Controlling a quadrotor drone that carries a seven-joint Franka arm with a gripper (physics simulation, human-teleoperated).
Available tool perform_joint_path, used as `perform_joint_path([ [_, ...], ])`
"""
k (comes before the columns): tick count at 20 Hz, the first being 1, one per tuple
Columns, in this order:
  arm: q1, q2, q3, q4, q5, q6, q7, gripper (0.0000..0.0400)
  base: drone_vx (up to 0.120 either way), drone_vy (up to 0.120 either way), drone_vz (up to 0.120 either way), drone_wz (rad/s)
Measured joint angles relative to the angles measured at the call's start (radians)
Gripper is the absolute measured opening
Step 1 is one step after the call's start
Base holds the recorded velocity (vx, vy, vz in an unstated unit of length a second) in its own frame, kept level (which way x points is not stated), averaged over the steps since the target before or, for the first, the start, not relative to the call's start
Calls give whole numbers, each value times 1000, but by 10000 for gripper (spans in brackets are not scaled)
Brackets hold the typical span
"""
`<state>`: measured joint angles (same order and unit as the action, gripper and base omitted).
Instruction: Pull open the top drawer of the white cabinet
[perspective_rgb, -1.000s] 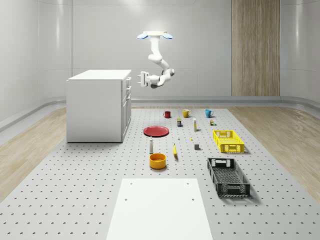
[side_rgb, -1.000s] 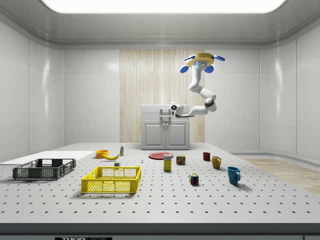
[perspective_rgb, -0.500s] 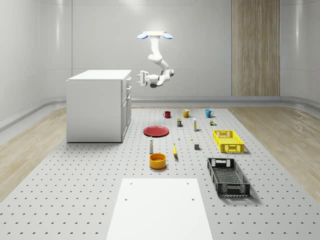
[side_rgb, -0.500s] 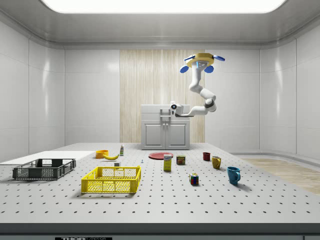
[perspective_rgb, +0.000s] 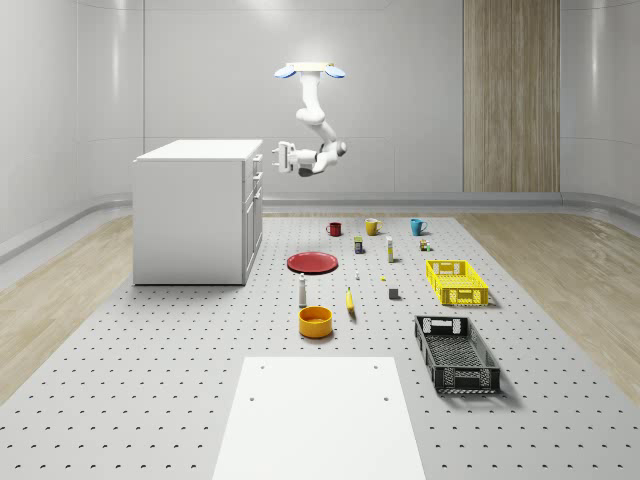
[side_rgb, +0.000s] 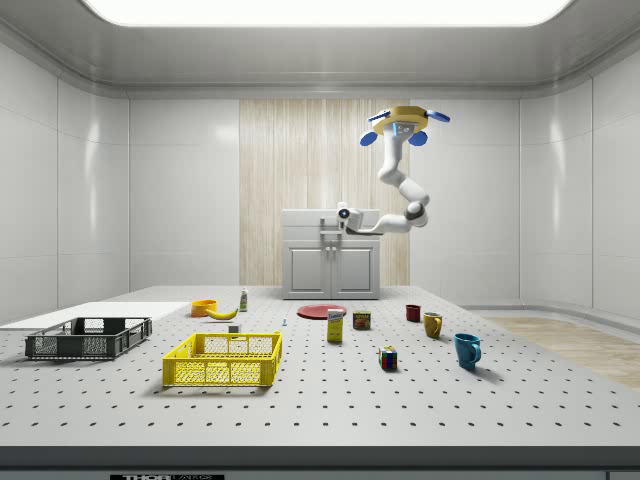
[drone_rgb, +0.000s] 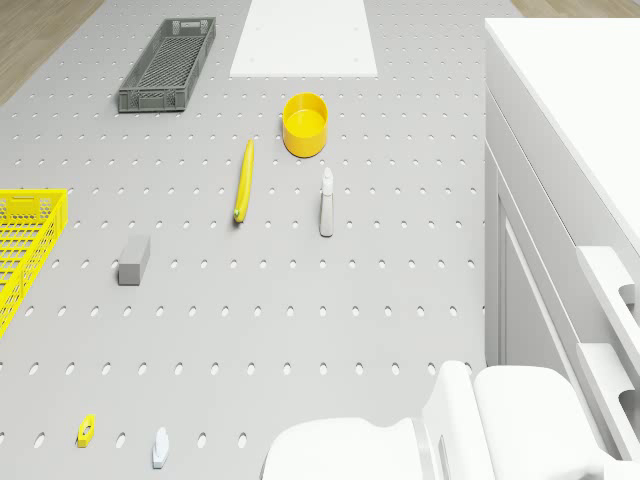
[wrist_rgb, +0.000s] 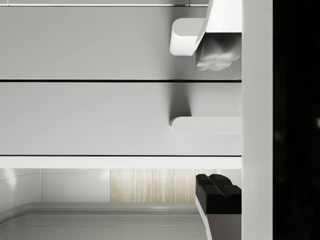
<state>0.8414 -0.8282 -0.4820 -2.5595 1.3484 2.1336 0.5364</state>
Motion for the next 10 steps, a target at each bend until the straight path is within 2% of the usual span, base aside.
perform_joint_path([
  [5, 1, 57, -13, 39, 16, -25, -21, 305, 0, 0, 0, 0],
  [10, -1, 97, 4, 59, 49, -30, -39, 305, 0, 0, 0, 0],
])
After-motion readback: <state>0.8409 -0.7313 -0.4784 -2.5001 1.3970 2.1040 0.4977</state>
